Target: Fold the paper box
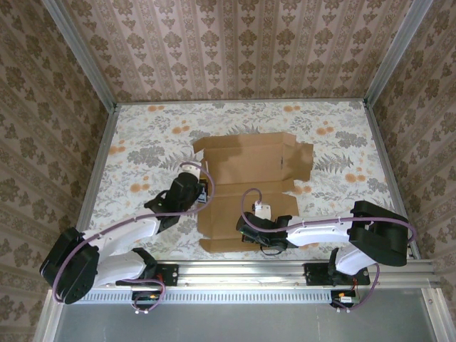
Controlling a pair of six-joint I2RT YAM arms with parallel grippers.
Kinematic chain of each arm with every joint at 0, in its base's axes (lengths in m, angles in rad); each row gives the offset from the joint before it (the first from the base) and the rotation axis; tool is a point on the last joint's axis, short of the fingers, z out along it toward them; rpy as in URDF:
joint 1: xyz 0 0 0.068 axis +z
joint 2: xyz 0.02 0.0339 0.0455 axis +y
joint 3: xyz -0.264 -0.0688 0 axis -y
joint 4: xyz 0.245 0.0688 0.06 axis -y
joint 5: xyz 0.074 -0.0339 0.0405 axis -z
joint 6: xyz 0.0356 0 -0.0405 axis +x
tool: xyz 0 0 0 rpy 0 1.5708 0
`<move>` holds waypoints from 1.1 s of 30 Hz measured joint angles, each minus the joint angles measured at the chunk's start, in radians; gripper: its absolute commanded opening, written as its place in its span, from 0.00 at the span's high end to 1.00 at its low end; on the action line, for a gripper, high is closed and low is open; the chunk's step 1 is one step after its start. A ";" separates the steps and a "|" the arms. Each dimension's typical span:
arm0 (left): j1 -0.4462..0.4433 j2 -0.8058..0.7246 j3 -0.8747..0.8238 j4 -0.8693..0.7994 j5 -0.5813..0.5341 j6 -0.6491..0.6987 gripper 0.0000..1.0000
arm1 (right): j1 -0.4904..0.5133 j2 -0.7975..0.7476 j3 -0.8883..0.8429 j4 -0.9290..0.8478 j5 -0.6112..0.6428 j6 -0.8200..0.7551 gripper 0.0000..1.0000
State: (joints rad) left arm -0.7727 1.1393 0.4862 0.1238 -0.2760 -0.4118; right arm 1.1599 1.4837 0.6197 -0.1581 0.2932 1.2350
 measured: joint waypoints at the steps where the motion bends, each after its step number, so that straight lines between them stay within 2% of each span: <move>1: -0.007 0.000 -0.005 0.001 -0.005 -0.014 1.00 | 0.000 0.000 0.000 0.000 0.000 0.000 1.00; 12: -0.076 -0.016 -0.048 -0.008 -0.061 -0.142 1.00 | 0.000 -0.006 -0.007 0.001 0.019 0.000 1.00; 21: -0.119 -0.022 -0.048 -0.179 -0.148 -0.226 1.00 | 0.000 -0.005 -0.007 0.001 0.034 0.000 1.00; 33: -0.148 -0.014 -0.038 -0.201 -0.137 -0.269 1.00 | 0.008 0.000 -0.006 0.002 0.045 -0.001 1.00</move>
State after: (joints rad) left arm -0.9203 1.1252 0.4484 -0.0769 -0.4133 -0.6811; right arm 1.1675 1.4834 0.6136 -0.1566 0.3378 1.2339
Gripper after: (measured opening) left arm 0.043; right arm 0.064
